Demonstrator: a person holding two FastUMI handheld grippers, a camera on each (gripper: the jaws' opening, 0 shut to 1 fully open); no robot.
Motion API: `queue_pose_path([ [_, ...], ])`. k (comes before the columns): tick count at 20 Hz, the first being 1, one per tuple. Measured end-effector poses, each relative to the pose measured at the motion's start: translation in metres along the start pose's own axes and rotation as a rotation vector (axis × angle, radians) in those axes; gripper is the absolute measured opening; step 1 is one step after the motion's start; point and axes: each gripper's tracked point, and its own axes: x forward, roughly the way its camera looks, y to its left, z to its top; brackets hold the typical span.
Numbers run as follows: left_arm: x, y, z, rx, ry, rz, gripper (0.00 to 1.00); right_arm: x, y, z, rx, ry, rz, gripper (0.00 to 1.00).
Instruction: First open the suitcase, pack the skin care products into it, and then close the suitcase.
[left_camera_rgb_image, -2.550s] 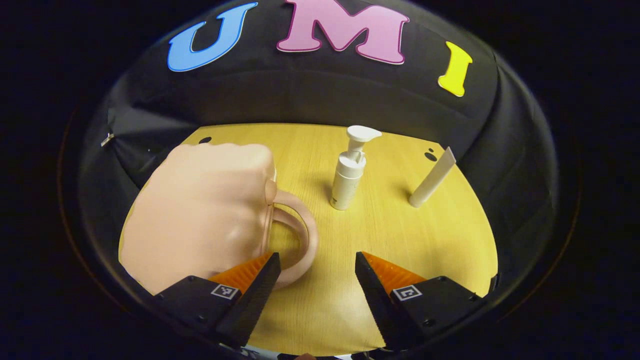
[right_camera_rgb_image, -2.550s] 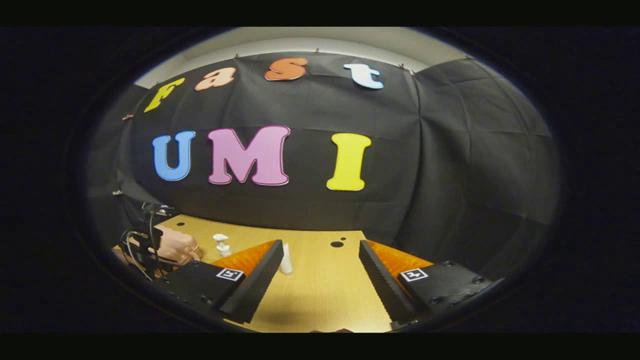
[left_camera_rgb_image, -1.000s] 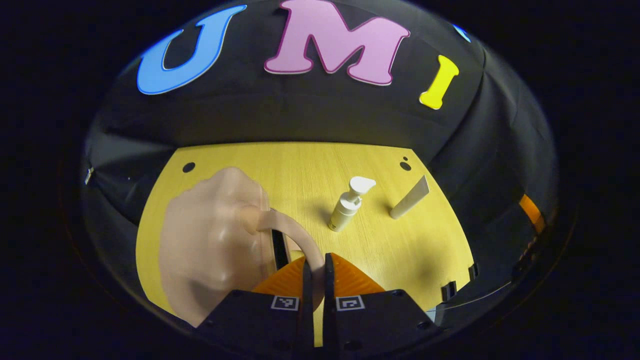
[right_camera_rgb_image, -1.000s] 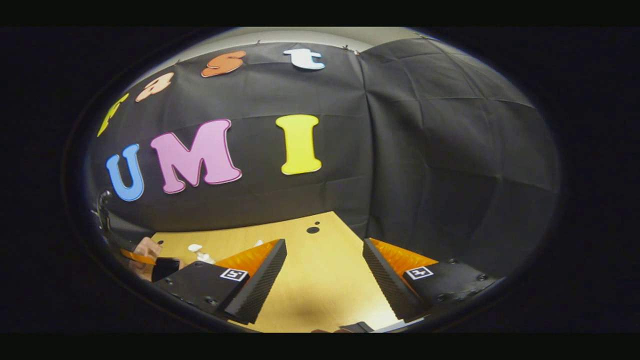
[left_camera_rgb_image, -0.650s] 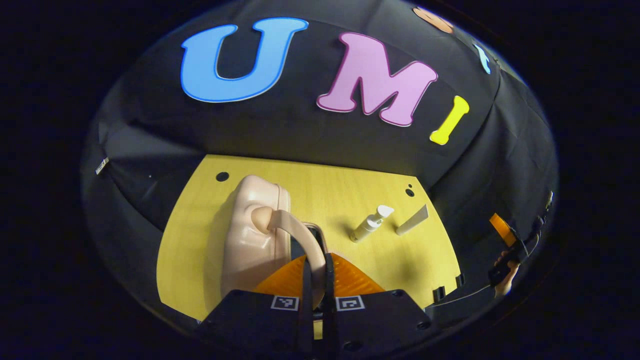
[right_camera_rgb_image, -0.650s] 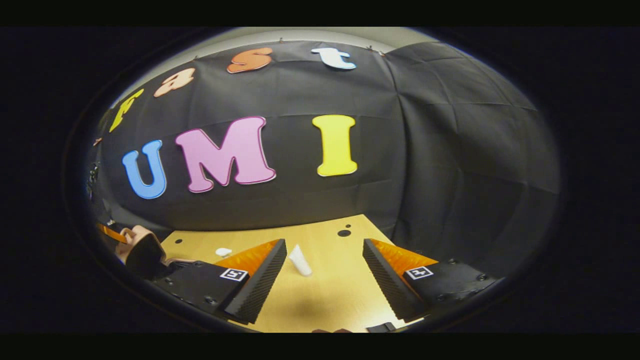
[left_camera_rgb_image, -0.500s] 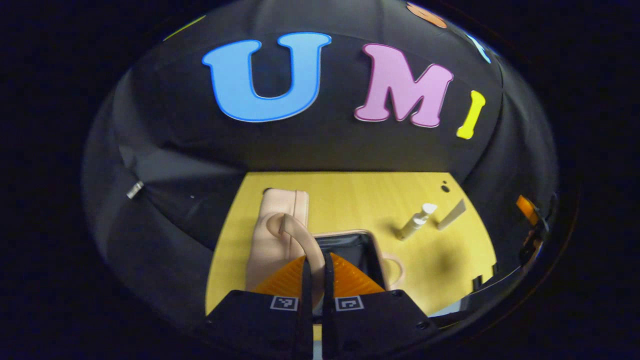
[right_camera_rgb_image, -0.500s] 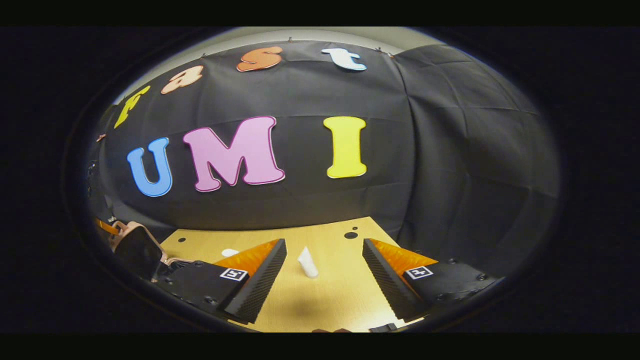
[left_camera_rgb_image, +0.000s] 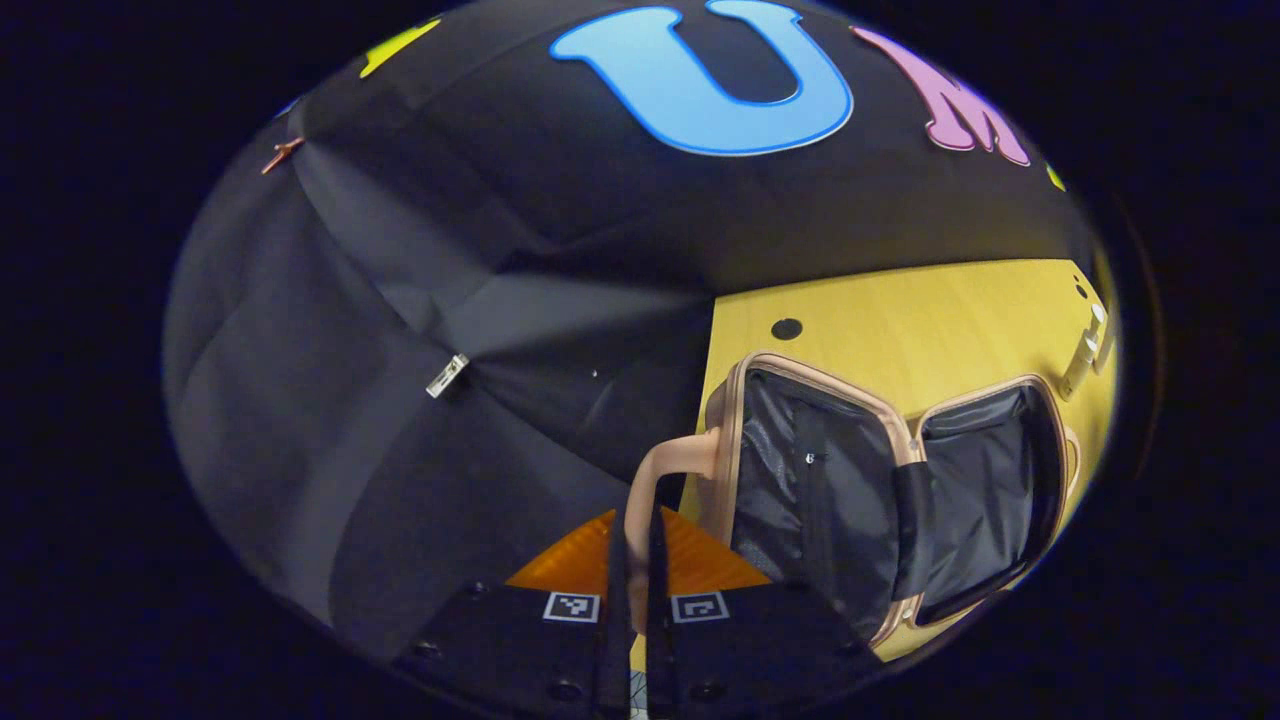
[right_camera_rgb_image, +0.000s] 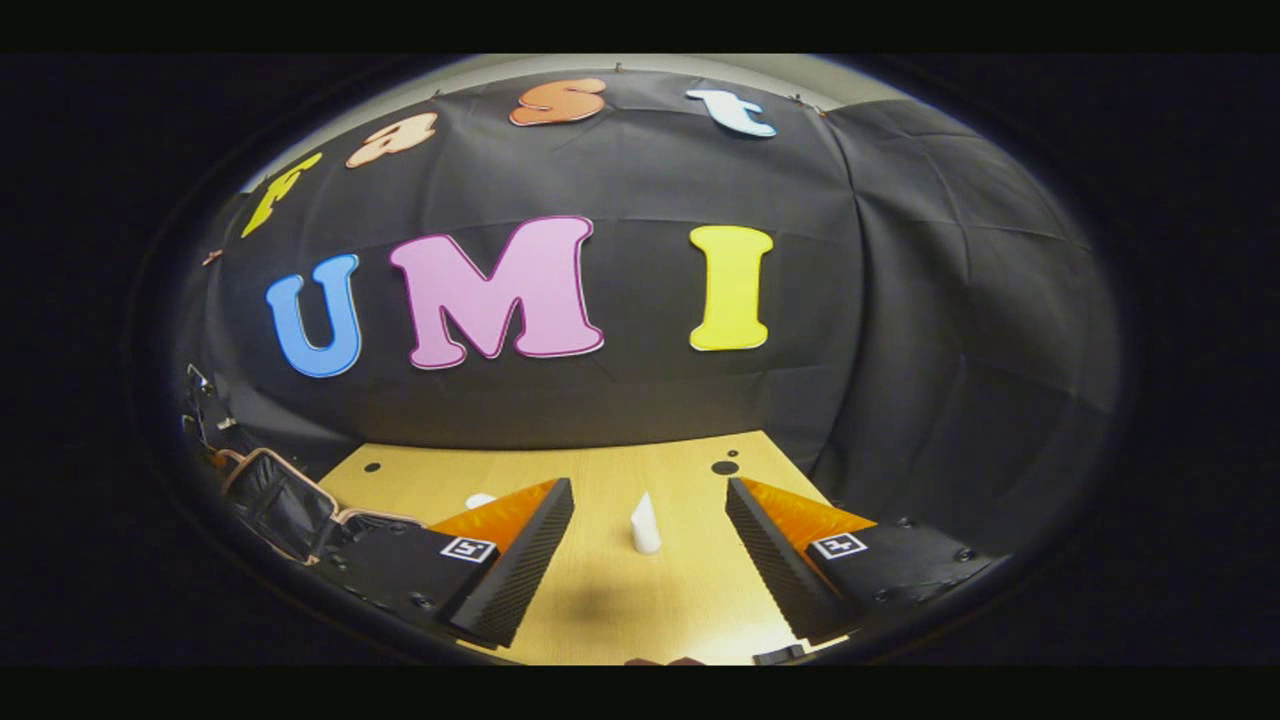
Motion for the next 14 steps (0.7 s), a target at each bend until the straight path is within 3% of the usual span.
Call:
queue_pose_path([
  [6, 0.103, 0.009, -0.075, -0.130, 0.161, -0.030, 0.15, -0.008, 0.003, -0.005, -0.032, 0.050, -0.052, 0.98],
  [11, 0.141, 0.017, -0.109, -0.233, 0.252, -0.005, 0.23, -0.019, 0.007, -0.027, 0.017, 0.130, -0.089, 0.98],
  [12, 0.141, 0.015, -0.111, -0.250, 0.238, -0.014, 0.31, -0.021, 0.005, -0.029, 0.025, 0.138, -0.098, 0.98],
  [13, 0.141, 0.022, -0.110, -0.260, 0.227, 0.011, 0.31, -0.020, 0.004, -0.034, 0.030, 0.148, -0.108, 0.98],
  [14, 0.139, 0.029, -0.114, -0.269, 0.215, 0.038, 0.45, -0.018, 0.004, -0.041, 0.035, 0.160, -0.114, 0.98],
])
